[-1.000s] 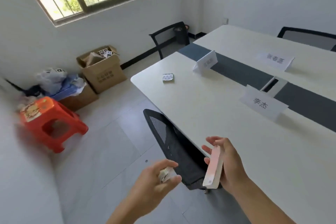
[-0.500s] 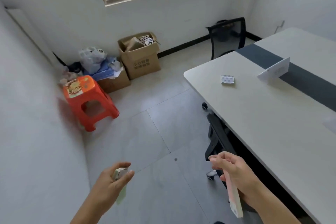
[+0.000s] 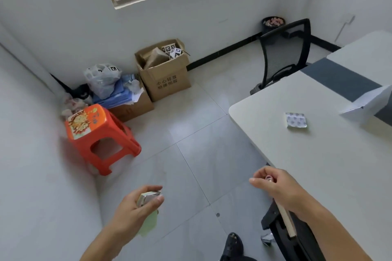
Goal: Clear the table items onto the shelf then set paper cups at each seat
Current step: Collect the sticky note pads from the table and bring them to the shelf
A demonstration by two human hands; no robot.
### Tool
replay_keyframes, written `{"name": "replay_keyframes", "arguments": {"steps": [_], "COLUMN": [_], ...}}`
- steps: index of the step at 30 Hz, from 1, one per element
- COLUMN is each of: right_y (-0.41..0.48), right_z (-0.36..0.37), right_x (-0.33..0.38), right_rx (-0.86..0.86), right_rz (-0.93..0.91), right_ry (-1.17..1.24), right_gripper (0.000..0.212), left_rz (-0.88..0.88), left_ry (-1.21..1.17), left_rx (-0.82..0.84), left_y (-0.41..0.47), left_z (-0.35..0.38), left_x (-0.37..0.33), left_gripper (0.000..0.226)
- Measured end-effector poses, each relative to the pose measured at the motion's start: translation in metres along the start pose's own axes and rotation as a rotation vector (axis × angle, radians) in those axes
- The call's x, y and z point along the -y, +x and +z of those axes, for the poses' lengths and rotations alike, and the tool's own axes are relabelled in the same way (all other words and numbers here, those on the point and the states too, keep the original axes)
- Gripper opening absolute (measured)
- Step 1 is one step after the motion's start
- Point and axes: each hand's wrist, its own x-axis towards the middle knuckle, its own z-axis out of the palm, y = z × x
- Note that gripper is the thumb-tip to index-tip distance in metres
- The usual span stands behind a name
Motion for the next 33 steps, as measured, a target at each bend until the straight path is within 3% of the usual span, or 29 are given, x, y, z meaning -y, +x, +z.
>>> {"name": "replay_keyframes", "arguments": {"steps": [4, 9, 13, 19, 22, 26, 30, 33], "right_y": [0.063, 0.123, 0.165, 0.221, 0.241, 0.252, 0.264, 0.282], "right_z": [-0.012, -0.035, -0.049, -0.06, -0.069, -0.08, -0.098, -0.121], "right_x": [0.045, 0.075, 0.076, 0.092, 0.109, 0.11, 0.099, 0.087], "right_rx": [0.036, -0.051, -0.244, -0.74, -0.811, -0.934, -0.998, -1.027], "right_rz": [-0.016, 0.041, 0.136, 0.32, 0.37, 0.428, 0.415, 0.311], "right_ry": [0.018, 0.106, 0.207, 0.61, 0.781, 0.932, 0.864, 0.805], "right_gripper": [0.021, 0.037, 0.041, 0.048, 0.04, 0.045, 0.052, 0.044], "left_rz": [0.012, 0.017, 0.039, 0.107, 0.081, 0.054, -0.018, -0.058], "left_ry": [-0.084, -0.055, -0.023, 0.045, 0.085, 0.119, 0.124, 0.129], "left_rx": [-0.017, 0.084, 0.179, 0.43, 0.55, 0.729, 0.885, 0.939], "left_y": [0.057, 0.142, 0.236, 0.36, 0.403, 0.435, 0.444, 0.451], "left_z": [-0.013, -0.018, -0.025, -0.019, 0.003, 0.057, 0.118, 0.157], "left_x": [-0.04, -0.076, -0.112, -0.202, -0.251, -0.296, -0.32, -0.333], "left_gripper": [0.029, 0.015, 0.018, 0.024, 0.041, 0.06, 0.042, 0.034]}}
